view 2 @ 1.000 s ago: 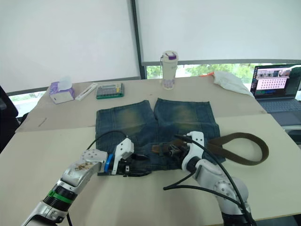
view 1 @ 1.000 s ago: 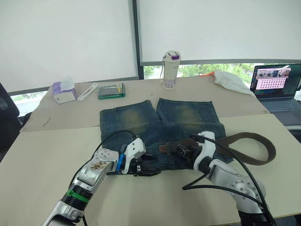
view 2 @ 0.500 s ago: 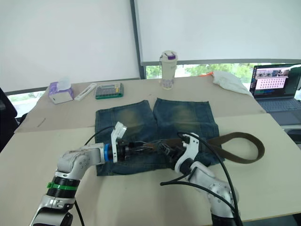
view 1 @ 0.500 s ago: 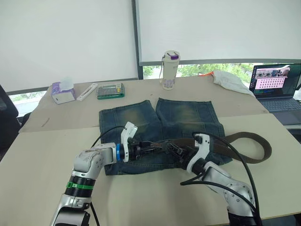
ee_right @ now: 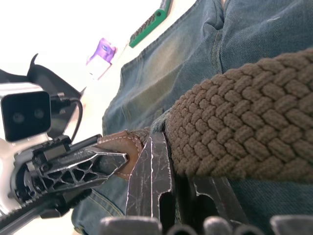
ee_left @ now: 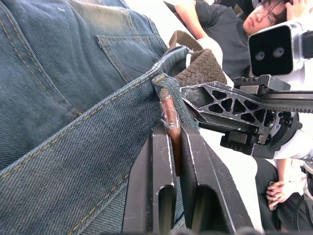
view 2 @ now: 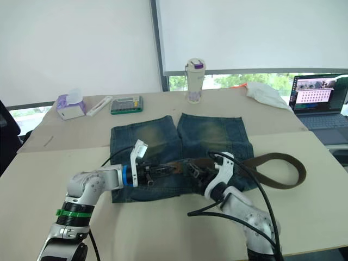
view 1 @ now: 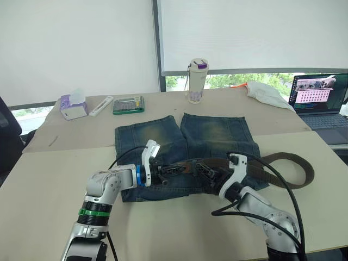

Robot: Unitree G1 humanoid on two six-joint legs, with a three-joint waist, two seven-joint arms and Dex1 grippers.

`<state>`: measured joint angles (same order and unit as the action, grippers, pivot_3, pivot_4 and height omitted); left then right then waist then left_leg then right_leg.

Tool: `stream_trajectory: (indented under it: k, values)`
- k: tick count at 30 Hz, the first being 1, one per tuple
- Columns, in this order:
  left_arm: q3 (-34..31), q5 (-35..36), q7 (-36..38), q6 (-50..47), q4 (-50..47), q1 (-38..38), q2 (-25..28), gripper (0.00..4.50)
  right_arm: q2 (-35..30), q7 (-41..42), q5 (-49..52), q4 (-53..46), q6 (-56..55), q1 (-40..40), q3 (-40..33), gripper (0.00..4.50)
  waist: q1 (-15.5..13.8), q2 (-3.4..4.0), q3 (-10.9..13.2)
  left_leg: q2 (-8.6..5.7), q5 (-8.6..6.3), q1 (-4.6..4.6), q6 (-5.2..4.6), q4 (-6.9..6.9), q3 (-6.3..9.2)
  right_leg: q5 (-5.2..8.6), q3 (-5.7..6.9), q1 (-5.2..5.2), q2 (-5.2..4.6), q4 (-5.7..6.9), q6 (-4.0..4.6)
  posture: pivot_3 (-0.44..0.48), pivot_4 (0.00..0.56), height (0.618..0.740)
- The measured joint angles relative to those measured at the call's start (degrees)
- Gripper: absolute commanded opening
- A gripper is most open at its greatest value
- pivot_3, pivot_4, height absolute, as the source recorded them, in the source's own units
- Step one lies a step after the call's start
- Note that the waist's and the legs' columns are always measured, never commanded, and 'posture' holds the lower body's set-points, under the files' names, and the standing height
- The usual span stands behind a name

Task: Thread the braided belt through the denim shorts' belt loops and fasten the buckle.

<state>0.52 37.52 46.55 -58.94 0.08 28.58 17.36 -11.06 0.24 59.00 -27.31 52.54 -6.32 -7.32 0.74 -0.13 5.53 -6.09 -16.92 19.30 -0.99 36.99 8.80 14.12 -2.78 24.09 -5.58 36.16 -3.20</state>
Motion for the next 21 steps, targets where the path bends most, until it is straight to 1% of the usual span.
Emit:
stream_trajectory:
  k: [2,4,5,8,10,12,14,17,19,21]
  values:
    - [0.5,0.3,-0.1,0.0,0.7,0.4,-0.9,0.0,-5.0,0.6,-2.3,-4.9,0.1,1.6,1.3,1.77,-0.4,0.02,0.0,-0.08,0.0,0.02,-0.01,0.03,0.0,0.0,0.02,0.0,-0.05,-0.02,0.0,0.0,0.15,0.74]
    - [0.7,0.5,-0.3,0.0,1.2,0.9,-1.3,0.0,-13.2,-0.2,-7.5,-11.3,0.8,4.3,2.3,2.49,-0.5,-0.03,0.0,-0.12,-0.01,0.03,-0.01,0.07,-0.01,0.0,0.05,-0.03,-0.04,-0.07,-0.01,0.0,0.15,0.74]
    - [0.7,0.5,-0.3,0.0,1.4,1.2,-1.3,0.0,-15.6,-0.6,-9.8,-13.4,1.0,5.6,2.2,2.77,-0.6,-0.03,0.0,-0.12,-0.01,0.02,-0.01,0.09,0.0,0.0,0.06,-0.02,-0.03,-0.06,-0.01,0.0,0.15,0.74]
    - [0.8,0.5,-0.3,0.1,2.6,2.0,-1.2,0.0,-23.3,-0.7,-15.0,-20.0,1.0,12.1,0.3,2.77,-1.0,-0.04,0.0,-0.09,-0.01,0.02,0.0,0.09,-0.03,0.01,0.05,-0.02,-0.02,-0.17,-0.01,0.0,0.15,0.74]
    - [0.8,0.5,-0.1,0.3,3.5,2.2,-1.1,0.0,-29.9,0.2,-19.0,-23.5,1.1,15.3,-0.4,2.77,-1.2,-0.09,0.0,-0.09,-0.01,0.0,0.0,0.13,-0.09,0.0,0.0,-0.05,0.0,-0.21,-0.01,0.0,0.15,0.74]
    - [1.0,0.5,0.1,0.8,4.2,2.3,-1.2,0.0,-32.0,-0.1,-20.6,-24.7,3.8,16.2,-1.2,2.77,-1.2,-0.21,0.0,-0.04,-0.01,-0.02,0.0,0.14,-0.1,0.0,0.01,-0.09,0.04,-0.22,-0.01,0.0,0.15,0.74]
    - [1.2,0.5,0.5,1.3,5.0,2.5,-1.2,0.0,-31.1,-1.5,-20.2,-23.8,9.4,15.6,-3.3,2.77,-1.4,-0.26,0.0,-0.03,-0.01,0.0,0.0,0.16,-0.1,0.0,-0.03,-0.09,-0.01,-0.22,-0.01,0.0,0.15,0.74]
    - [1.9,0.3,0.9,1.6,5.8,3.0,-1.5,0.0,-28.2,-2.0,-18.1,-20.6,15.2,12.0,-5.9,2.77,-1.5,-0.28,0.0,-0.05,-0.03,0.03,-0.04,0.2,-0.13,0.0,-0.08,-0.1,-0.07,-0.22,-0.01,0.0,0.15,0.74]
    - [2.0,0.3,1.2,2.2,6.4,3.4,-1.8,0.0,-25.8,-2.0,-17.2,-17.5,18.8,8.2,-6.0,2.77,-1.5,-0.29,0.0,-0.03,-0.03,0.02,-0.04,0.2,-0.13,0.0,-0.07,-0.11,-0.05,-0.24,0.0,0.0,0.15,0.74]
    - [2.7,0.0,1.5,3.1,6.9,3.6,-2.3,0.0,-25.2,-2.0,-17.6,-14.1,20.9,5.1,-4.7,2.77,-1.6,-0.28,0.0,-0.06,-0.03,0.03,-0.04,0.2,-0.13,0.0,-0.07,-0.09,-0.09,-0.22,0.0,0.0,0.15,0.74]
